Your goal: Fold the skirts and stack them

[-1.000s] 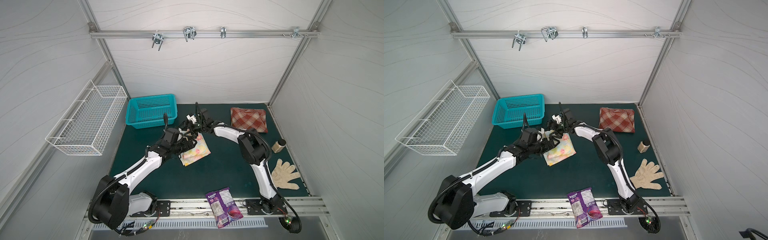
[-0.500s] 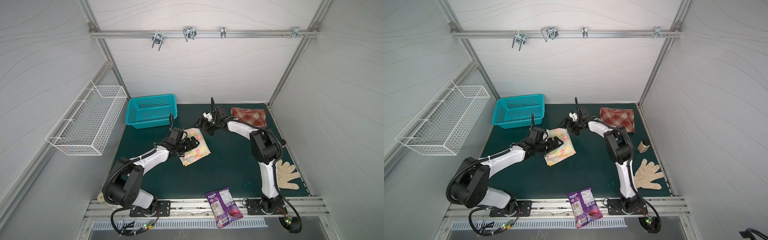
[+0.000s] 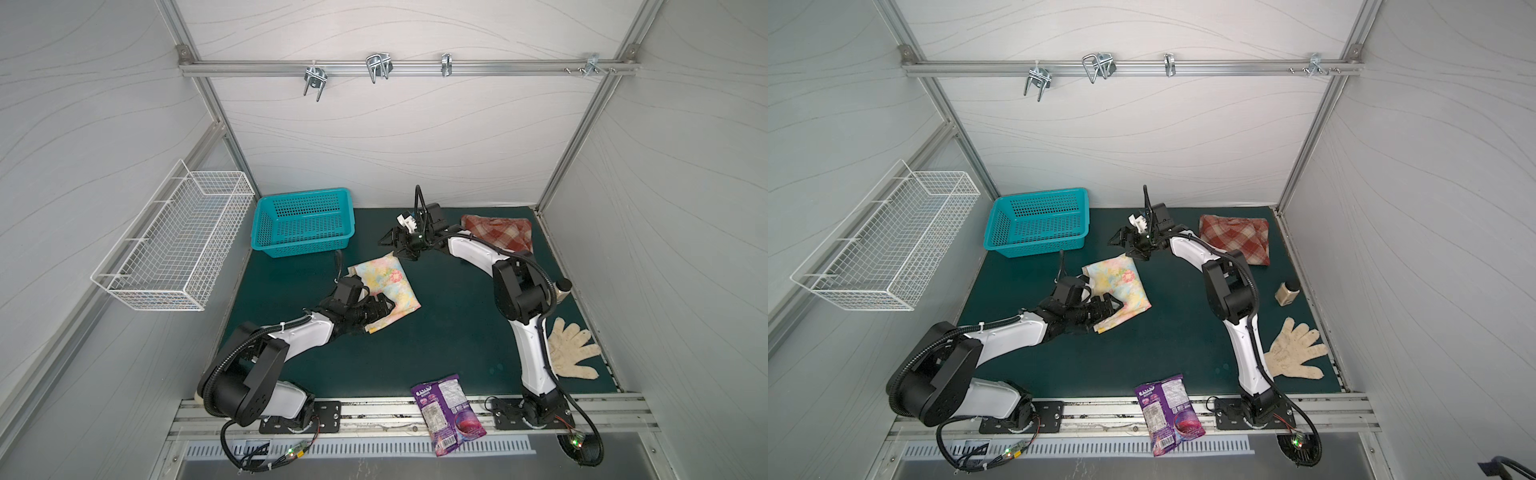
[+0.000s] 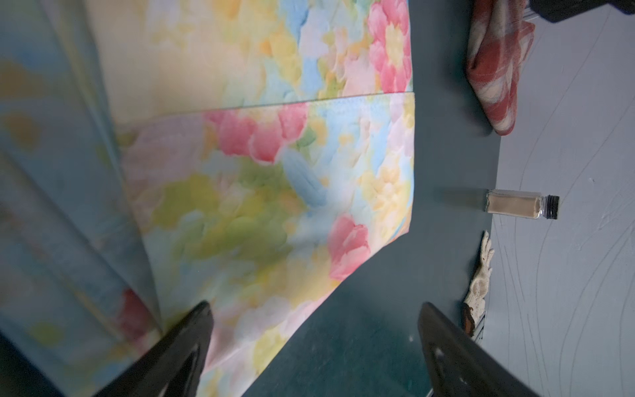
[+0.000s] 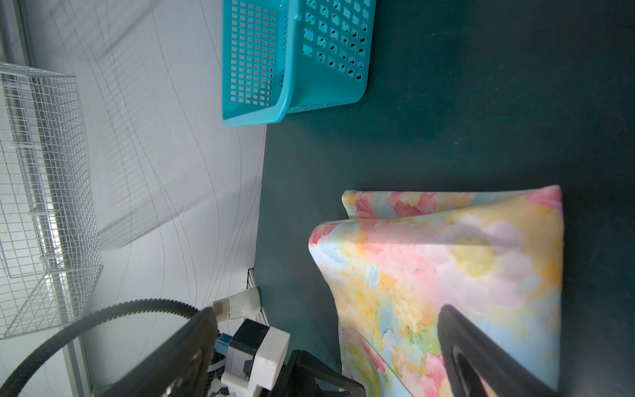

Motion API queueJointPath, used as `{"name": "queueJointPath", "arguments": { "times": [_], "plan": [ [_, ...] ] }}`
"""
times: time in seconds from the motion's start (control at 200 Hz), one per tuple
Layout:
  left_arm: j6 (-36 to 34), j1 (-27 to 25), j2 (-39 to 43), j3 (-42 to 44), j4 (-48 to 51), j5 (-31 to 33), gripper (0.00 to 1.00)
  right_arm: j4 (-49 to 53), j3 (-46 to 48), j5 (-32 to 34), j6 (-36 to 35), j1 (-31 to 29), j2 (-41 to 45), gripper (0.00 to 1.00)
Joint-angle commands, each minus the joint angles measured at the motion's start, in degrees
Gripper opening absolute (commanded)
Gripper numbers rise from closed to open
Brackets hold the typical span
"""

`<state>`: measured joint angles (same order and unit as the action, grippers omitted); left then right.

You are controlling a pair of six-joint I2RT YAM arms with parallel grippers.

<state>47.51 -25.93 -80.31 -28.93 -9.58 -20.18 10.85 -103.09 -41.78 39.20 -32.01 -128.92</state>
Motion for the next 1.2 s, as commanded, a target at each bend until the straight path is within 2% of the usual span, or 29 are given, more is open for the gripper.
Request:
{"name": "queueJointPath", "arguments": {
  "times": [0.0,0.185,0.335,0.59,0.941,1.196],
  "plan": [
    [1.3,-0.2,0.1,2.5,1.9,1.3,0.94,0.8,-2.4,-1.4,0.1,-1.3,-3.8,0.99],
    [0.9,-0.2,1.0,2.7,4.3,3.0,0.94,-0.4,-0.8,0.5,0.7,-2.1,-6.7,0.99],
    [-0.7,-0.1,1.0,1.1,7.6,5.2,0.94,-4.2,8.5,4.7,1.0,-1.7,-3.4,0.99],
    [-4.7,2.9,-2.4,-4.3,13.8,7.5,0.94,-16.9,27.5,8.5,6.6,-0.1,6.1,0.99],
    [-13.1,10.2,-13.5,-18.8,22.0,8.5,0.94,-39.8,53.0,14.4,19.6,-4.0,18.6,0.99],
    [-16.5,11.4,-19.2,-32.0,27.1,7.6,0.93,-48.4,58.8,18.3,26.4,-10.7,21.7,0.99]
  ]
}}
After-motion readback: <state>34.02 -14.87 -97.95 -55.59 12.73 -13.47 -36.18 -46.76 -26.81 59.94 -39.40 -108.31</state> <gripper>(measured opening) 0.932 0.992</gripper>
